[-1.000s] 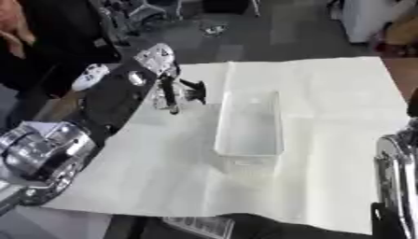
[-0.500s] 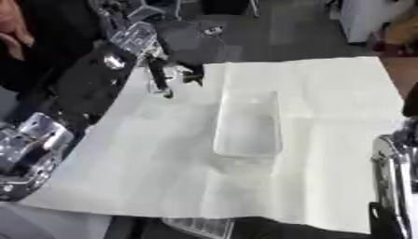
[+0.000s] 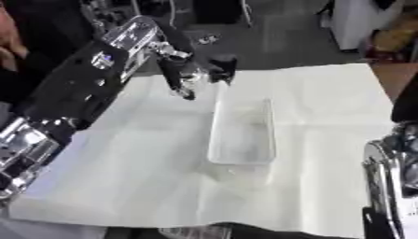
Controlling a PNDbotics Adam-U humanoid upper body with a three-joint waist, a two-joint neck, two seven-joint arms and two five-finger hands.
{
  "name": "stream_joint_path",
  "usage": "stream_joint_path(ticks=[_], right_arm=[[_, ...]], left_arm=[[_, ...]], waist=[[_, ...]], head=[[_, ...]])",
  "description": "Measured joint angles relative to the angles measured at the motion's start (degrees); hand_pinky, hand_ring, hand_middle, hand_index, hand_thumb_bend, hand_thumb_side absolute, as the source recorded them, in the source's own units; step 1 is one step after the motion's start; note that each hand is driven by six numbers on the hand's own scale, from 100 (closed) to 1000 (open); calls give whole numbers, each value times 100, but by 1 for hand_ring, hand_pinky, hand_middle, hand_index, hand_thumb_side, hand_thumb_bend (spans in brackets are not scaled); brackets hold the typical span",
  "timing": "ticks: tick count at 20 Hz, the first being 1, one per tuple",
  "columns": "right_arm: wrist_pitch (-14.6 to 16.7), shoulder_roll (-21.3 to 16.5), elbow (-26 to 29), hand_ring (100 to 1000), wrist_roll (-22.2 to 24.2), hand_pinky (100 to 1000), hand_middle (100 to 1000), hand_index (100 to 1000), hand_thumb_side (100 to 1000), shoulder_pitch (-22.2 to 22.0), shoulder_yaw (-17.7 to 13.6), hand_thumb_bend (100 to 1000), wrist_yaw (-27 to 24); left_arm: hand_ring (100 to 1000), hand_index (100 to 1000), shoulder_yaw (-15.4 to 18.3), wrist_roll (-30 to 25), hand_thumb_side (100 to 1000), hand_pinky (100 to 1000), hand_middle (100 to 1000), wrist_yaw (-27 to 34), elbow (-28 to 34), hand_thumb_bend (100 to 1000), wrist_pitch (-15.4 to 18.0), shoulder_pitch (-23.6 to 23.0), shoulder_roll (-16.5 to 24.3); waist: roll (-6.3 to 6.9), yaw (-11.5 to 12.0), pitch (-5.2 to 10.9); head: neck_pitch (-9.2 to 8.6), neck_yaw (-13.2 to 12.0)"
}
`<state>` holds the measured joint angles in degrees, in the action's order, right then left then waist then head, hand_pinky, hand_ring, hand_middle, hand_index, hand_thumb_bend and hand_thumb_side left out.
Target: Pick up objects on the table and place them in the box.
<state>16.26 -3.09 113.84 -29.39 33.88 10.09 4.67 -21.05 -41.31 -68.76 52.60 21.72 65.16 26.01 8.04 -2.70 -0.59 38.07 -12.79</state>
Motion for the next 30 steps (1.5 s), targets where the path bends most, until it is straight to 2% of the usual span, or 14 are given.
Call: stream_joint_path(ticks=[7, 9, 10, 12, 14, 17, 20, 22, 23, 24, 25, 26, 28, 30], right_arm=[[5, 3, 0, 541, 2, 527, 570, 744, 1000, 0, 1, 100, 0], [8, 5, 0, 541, 1, 527, 570, 744, 1000, 1, 2, 100, 0], [9, 5, 0, 541, 0, 527, 570, 744, 1000, 1, 2, 100, 0], [10, 6, 0, 541, 1, 527, 570, 743, 1000, 1, 2, 100, 0], [11, 7, 0, 541, 1, 527, 569, 743, 1000, 1, 3, 100, 0], [15, 8, 0, 541, -2, 527, 569, 743, 1000, 1, 3, 100, 0], [16, 8, 0, 541, -3, 527, 569, 743, 1000, 1, 3, 100, 0], [16, 8, 0, 541, -3, 527, 569, 743, 1000, 1, 3, 100, 0], [16, 8, 0, 541, -3, 527, 569, 743, 1000, 1, 3, 100, 0], [16, 8, 0, 541, -3, 527, 569, 743, 1000, 1, 3, 100, 0], [16, 8, 0, 541, -3, 527, 569, 743, 1000, 1, 3, 100, 0], [16, 8, 0, 541, -3, 527, 569, 743, 1000, 1, 3, 100, 0], [16, 8, 0, 541, -3, 527, 569, 743, 1000, 1, 3, 100, 0], [16, 8, 0, 541, -3, 527, 569, 743, 1000, 1, 4, 100, 0]], left_arm=[[100, 369, -274, 354, 868, 100, 123, 706, 131, 154, 354, 60, -177], [213, 387, -311, 515, 879, 100, 197, 826, 130, 145, 516, 63, -233], [255, 397, -332, 625, 893, 130, 227, 892, 129, 142, 625, 71, -268], [426, 465, -379, 846, 909, 352, 375, 992, 125, 110, 847, 109, -326], [601, 606, -417, 1058, 992, 570, 547, 1020, 121, 143, 1058, 110, -370], [747, 730, -454, 1340, 1000, 706, 686, 1024, 70, 175, 1340, 110, -406], [833, 763, -485, 1534, 1000, 789, 763, 947, -39, 230, 1534, 110, -422], [882, 791, -485, 1605, 1000, 845, 801, 829, -120, 322, 1606, 109, -422], [888, 795, -485, 1622, 1000, 854, 806, 761, -158, 335, 1622, 109, -423], [935, 825, -485, 1633, 1000, 907, 835, 689, -195, 432, 1633, 109, -424], [950, 830, -484, 1632, 1000, 919, 841, 628, -234, 454, 1632, 109, -425], [1000, 847, -483, 1629, 1000, 975, 872, 584, -275, 548, 1629, 108, -427], [1000, 852, -480, 1615, 1000, 991, 883, 516, -347, 590, 1616, 106, -436], [1000, 855, -477, 1602, 1000, 996, 887, 472, -396, 589, 1602, 103, -471]], waist=[[14, -41, 0], [19, -50, 0], [19, -59, 0], [21, -70, 0], [27, -72, 0], [31, -73, 0], [32, -73, 0], [32, -73, 0], [32, -73, 0], [32, -73, 0], [32, -73, 0], [32, -72, 0], [32, -72, 0], [32, -72, 0]], head=[[-10, 0], [-12, 0], [-14, 0], [-15, 2], [-15, 10], [-15, 14], [-15, 14], [-15, 14], [-15, 14], [-15, 14], [-15, 14], [-15, 14], [-15, 14], [-15, 14]])
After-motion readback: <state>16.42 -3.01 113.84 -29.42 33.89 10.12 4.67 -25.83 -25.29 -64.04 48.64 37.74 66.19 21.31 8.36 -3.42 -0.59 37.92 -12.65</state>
